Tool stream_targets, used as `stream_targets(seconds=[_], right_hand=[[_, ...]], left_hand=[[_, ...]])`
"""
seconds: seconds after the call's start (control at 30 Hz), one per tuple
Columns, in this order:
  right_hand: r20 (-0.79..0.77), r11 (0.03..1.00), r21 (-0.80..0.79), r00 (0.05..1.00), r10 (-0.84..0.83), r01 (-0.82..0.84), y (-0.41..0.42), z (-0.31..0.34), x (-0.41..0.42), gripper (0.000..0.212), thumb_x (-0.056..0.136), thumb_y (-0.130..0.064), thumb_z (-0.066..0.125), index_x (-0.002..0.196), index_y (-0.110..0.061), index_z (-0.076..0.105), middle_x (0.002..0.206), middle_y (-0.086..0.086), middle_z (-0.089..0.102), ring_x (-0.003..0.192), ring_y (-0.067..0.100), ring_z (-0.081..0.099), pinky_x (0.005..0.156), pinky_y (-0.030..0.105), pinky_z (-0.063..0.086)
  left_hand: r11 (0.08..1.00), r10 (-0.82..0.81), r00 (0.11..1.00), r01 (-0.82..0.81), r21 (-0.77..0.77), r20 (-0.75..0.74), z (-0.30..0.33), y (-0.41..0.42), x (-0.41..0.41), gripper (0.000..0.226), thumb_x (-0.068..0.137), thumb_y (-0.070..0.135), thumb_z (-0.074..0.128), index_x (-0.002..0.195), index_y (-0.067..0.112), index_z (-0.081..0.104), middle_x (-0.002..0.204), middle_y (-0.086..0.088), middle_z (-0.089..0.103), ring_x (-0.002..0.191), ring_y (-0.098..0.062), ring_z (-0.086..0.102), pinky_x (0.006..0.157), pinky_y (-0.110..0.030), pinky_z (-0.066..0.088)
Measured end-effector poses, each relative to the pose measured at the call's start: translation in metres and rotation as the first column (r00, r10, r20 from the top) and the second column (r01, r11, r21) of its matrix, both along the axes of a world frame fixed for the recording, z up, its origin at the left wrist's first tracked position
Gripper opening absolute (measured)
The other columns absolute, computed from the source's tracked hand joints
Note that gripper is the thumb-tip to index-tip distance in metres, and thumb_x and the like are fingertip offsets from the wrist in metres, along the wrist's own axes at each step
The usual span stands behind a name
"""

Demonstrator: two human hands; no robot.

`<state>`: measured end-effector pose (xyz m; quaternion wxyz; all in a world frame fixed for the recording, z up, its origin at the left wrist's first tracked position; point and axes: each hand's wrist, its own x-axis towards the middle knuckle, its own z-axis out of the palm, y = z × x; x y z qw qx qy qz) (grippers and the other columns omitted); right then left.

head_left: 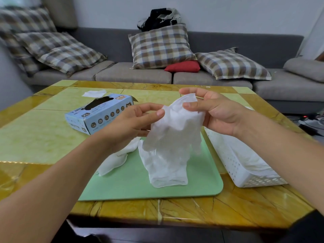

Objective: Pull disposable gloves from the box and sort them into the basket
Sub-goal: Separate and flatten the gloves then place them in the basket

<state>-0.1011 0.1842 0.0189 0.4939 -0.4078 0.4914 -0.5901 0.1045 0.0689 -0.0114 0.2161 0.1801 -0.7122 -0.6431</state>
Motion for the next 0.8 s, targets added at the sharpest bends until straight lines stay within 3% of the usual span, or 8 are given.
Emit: stream_targets(seconds=[0.1,0.2,0.27,0.43,0.53,0.67,0.8], right_hand=[[0.056,0.996,-0.034,0.995,0.085,-0.083,0.002,0.003,0.006,0.045,0.078,-0.003,0.068,0.119,-0.018,0.063,0.1,0.004,0.072,0.089,0.019,0.07,0.074,0.03,0.06],[0.118,0.993,-0.072,0.987,0.104,-0.096,0.001,0.004,0.008,0.041,0.08,-0.005,0.066,0.117,-0.021,0.064,0.095,0.0,0.072,0.087,0.016,0.069,0.079,0.03,0.058],[0.125,0.994,-0.071,0.988,0.094,-0.086,0.0,0.001,0.01,0.037,0.082,-0.006,0.066,0.116,-0.021,0.064,0.095,0.0,0.072,0.084,0.015,0.068,0.076,0.031,0.057],[0.111,1.0,0.02,0.994,0.017,-0.019,-0.005,-0.009,0.015,0.042,0.079,-0.006,0.07,0.119,-0.015,0.064,0.105,0.007,0.072,0.085,0.018,0.068,0.069,0.029,0.059],[0.043,0.985,0.17,0.999,0.027,-0.034,-0.006,-0.013,0.015,0.05,0.074,-0.012,0.075,0.123,-0.007,0.067,0.112,0.01,0.074,0.09,0.019,0.07,0.077,0.027,0.059],[-0.032,0.915,0.389,0.991,0.13,-0.107,-0.003,-0.017,0.019,0.032,0.07,-0.024,0.079,0.099,-0.013,0.073,0.09,0.003,0.072,0.078,0.013,0.062,0.073,0.023,0.051],[-0.098,0.965,0.259,0.993,0.071,-0.043,-0.004,-0.013,0.021,0.038,0.073,-0.029,0.078,0.107,-0.013,0.075,0.1,0.004,0.074,0.09,0.017,0.066,0.089,0.031,0.051]], left_hand=[[0.992,-0.047,0.998,0.051,0.114,-0.041,0.002,0.008,0.0,0.06,0.083,0.044,0.075,0.132,0.011,0.064,0.127,-0.017,0.068,0.11,-0.031,0.068,0.092,-0.04,0.058],[0.924,-0.029,0.998,0.045,0.381,-0.049,0.007,0.018,-0.003,0.045,0.082,0.035,0.068,0.119,0.01,0.07,0.108,-0.011,0.075,0.092,-0.025,0.073,0.074,-0.035,0.061],[0.876,-0.031,0.997,0.058,0.479,-0.064,0.007,0.018,-0.003,0.044,0.082,0.031,0.068,0.121,0.01,0.07,0.108,-0.009,0.074,0.086,-0.02,0.072,0.071,-0.032,0.062],[0.889,0.081,0.994,-0.041,0.456,-0.068,0.004,0.012,-0.006,0.064,0.084,0.008,0.071,0.143,-0.001,0.047,0.132,-0.022,0.063,0.111,-0.032,0.065,0.094,-0.039,0.055],[0.896,0.112,0.991,-0.067,0.44,-0.076,0.001,0.01,-0.007,0.059,0.081,0.003,0.069,0.138,0.002,0.053,0.125,-0.021,0.068,0.1,-0.028,0.069,0.088,-0.035,0.057],[0.899,0.097,0.989,-0.039,0.435,-0.112,0.001,0.008,-0.003,0.056,0.079,0.001,0.067,0.133,0.013,0.056,0.117,-0.014,0.072,0.094,-0.022,0.072,0.08,-0.029,0.062],[0.912,0.065,0.993,-0.017,0.409,-0.103,0.004,0.008,-0.001,0.039,0.086,0.009,0.063,0.125,0.007,0.065,0.115,-0.015,0.073,0.092,-0.02,0.074,0.074,-0.027,0.061]])
